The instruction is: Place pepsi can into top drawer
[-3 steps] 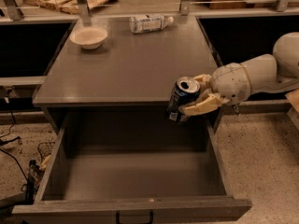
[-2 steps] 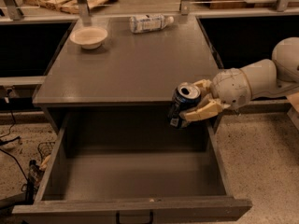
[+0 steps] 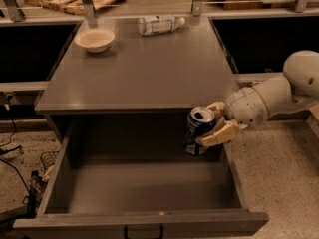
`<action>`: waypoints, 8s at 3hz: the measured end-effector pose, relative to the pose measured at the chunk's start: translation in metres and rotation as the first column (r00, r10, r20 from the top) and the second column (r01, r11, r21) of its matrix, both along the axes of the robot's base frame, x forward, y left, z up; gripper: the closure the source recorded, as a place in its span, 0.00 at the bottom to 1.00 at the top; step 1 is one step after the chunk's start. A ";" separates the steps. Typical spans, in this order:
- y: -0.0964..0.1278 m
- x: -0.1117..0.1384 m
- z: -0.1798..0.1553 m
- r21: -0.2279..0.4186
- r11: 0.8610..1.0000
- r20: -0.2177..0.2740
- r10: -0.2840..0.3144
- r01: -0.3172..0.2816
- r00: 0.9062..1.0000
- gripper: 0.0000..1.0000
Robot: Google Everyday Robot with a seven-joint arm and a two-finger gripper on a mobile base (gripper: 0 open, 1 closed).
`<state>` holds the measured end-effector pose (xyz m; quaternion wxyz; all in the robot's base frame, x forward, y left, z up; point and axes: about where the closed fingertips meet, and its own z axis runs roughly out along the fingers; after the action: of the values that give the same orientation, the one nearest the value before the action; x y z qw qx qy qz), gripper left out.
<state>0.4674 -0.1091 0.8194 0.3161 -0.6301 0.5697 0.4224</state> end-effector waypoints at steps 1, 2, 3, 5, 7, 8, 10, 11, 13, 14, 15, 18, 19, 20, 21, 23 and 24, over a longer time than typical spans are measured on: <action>0.001 0.000 -0.003 0.007 1.000 -0.002 -0.002 0.002 1.000 1.00; 0.006 -0.001 -0.012 0.029 1.000 -0.007 -0.010 0.011 1.000 1.00; 0.009 -0.006 -0.030 0.057 0.998 -0.044 -0.004 0.006 0.999 1.00; 0.009 -0.025 -0.053 0.059 0.998 -0.083 0.005 0.000 0.997 1.00; 0.012 -0.022 -0.038 -0.053 0.993 0.048 -0.107 0.109 0.993 1.00; 0.012 -0.022 -0.038 -0.053 0.993 0.048 -0.107 0.109 0.993 1.00; 0.022 -0.025 -0.058 -0.021 0.996 -0.001 -0.091 0.091 0.996 1.00; 0.027 -0.027 -0.071 -0.003 0.997 -0.032 -0.077 0.077 0.997 1.00; 0.030 -0.026 -0.076 -0.035 0.995 -0.026 -0.093 0.093 0.995 1.00; 0.035 -0.029 -0.088 -0.089 0.991 -0.029 -0.108 0.105 0.994 1.00; 0.035 -0.029 -0.088 -0.089 0.991 -0.029 -0.108 0.105 0.994 1.00; 0.050 -0.031 -0.124 -0.068 0.988 0.003 -0.141 0.141 0.990 1.00; 0.051 -0.031 -0.125 -0.077 0.986 0.008 -0.147 0.147 0.989 1.00; 0.053 -0.030 -0.132 -0.145 0.970 0.044 -0.189 0.194 0.981 1.00; 0.062 -0.032 -0.150 -0.180 0.962 0.046 -0.199 0.204 0.979 1.00; 0.066 -0.032 -0.164 -0.159 0.970 0.018 -0.186 0.186 0.982 1.00; 0.067 -0.032 -0.179 -0.147 0.972 -0.014 -0.186 0.182 0.982 1.00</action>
Offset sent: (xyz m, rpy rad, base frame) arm -0.0033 0.0069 -0.0221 0.0554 0.0136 -0.0254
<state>0.4351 -0.0421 0.6402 0.2991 -0.5901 0.6593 0.3574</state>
